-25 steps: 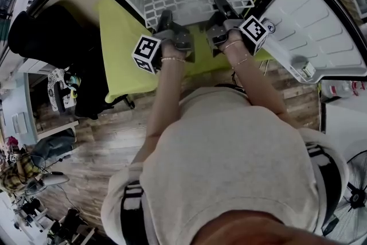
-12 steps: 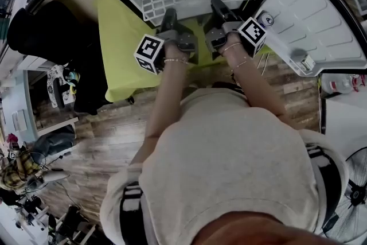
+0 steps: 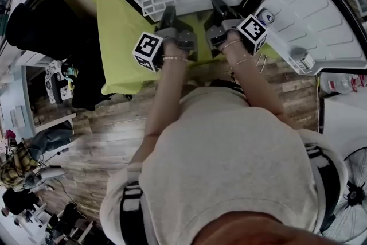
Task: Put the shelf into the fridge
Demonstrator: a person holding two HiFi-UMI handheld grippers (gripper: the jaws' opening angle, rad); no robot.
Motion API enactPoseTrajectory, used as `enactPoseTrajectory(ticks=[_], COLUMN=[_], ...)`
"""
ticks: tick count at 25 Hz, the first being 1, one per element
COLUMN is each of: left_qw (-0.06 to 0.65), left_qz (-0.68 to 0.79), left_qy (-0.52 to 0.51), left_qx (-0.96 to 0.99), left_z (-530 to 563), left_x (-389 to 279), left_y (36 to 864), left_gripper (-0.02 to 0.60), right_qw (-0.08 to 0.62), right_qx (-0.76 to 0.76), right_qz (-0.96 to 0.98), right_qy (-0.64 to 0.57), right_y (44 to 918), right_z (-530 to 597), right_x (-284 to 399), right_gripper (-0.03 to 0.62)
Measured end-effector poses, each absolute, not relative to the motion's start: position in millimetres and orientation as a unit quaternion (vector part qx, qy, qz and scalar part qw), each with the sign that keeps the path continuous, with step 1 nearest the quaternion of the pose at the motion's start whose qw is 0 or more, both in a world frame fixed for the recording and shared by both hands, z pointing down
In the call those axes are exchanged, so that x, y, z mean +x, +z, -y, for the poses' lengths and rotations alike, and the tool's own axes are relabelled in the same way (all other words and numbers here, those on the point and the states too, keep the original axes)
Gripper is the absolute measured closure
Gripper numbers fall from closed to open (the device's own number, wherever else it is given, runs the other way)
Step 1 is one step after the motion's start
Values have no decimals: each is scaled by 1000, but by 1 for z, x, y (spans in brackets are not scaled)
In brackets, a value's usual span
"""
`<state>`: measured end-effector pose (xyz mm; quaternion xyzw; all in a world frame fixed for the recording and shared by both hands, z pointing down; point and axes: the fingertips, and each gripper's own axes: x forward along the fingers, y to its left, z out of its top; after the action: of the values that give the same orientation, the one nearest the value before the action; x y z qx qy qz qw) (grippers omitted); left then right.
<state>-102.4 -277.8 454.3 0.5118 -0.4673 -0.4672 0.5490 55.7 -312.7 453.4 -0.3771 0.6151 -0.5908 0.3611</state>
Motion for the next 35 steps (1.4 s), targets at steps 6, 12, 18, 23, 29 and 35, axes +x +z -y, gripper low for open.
enactPoseTrajectory(ticks=[6, 12, 18, 23, 29, 35], left_qw=[541, 546, 546, 544, 538, 532], left_qz=[474, 480, 478, 480, 482, 488], left_qy=[-466, -468, -471, -473, -472, -464], left_qx=[515, 502, 501, 500, 505, 514], left_z=[283, 287, 290, 300, 312, 324], left_x=[-104, -107, -106, -109, -111, -113], left_y=[454, 456, 461, 461, 461, 462], left_gripper=[540, 540, 540, 540, 540, 540], right_qw=[347, 344, 347, 345, 344, 349], right_qx=[-386, -387, -379, -375, -371, -369], right_qz=[-632, -626, -627, -628, -634, -637], right_qy=[-575, -583, -586, -588, -585, -580], right_y=[451, 452, 458, 458, 459, 459], right_z=[318, 323, 326, 336, 348, 359], right_x=[54, 51, 52, 49, 47, 45], right_gripper=[556, 557, 560, 559, 559, 557])
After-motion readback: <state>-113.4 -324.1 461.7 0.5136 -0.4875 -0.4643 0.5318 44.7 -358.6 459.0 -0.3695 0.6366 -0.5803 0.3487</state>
